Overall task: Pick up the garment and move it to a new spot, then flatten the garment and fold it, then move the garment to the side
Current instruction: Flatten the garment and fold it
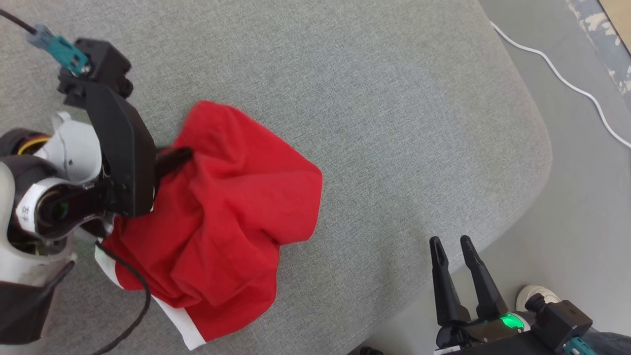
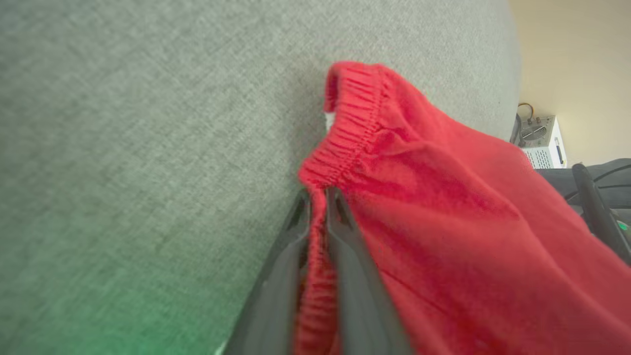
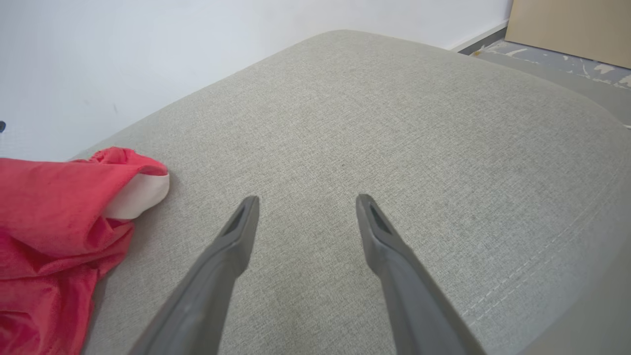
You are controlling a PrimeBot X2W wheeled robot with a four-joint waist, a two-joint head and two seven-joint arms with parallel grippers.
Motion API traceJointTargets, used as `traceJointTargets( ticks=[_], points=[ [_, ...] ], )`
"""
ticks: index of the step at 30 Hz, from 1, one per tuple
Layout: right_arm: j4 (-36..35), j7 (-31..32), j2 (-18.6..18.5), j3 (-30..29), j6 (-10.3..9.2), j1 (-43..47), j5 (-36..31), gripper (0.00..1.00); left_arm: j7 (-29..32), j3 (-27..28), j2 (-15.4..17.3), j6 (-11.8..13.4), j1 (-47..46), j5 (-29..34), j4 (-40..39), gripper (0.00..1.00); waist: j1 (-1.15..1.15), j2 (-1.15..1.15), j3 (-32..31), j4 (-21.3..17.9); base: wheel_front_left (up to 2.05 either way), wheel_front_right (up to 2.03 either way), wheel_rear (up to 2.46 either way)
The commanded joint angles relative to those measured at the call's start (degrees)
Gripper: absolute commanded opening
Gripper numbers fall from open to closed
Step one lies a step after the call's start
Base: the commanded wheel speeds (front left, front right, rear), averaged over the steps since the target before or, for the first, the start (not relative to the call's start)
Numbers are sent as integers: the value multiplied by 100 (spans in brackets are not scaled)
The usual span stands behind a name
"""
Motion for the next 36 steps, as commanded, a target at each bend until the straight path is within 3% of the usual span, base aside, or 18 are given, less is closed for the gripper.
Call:
traceJointTargets(
  ticks=[1,9,20,27,32,36],
  points=[
    [25,-2,4,22,-12,-49,-6,100,-32,33,-6,18,87,-60,-51,0,0,0,-38,-4,0,0,0],
    [218,-2,1,185,-13,-307,-189,100,-804,394,-287,-56,-88,-130,-465,0,0,0,-404,36,0,0,0],
    [426,-2,1,-89,-13,-396,-559,100,-2695,399,-1362,-375,-918,45,-229,0,0,0,-1256,673,0,0,0],
    [514,-2,1,-285,-13,-337,-772,100,-4297,366,-2017,-492,-1465,2,-113,0,0,0,-1658,939,0,0,0],
    [516,-2,1,-360,-13,-308,-879,100,-4750,129,-2008,-503,-1436,-230,-91,0,0,0,-1751,1181,0,0,0],
    [527,-2,2,-381,-13,-320,-995,100,-4689,-107,-1714,-504,-845,-580,-124,0,0,0,-1748,1518,0,0,0]
  ],
)
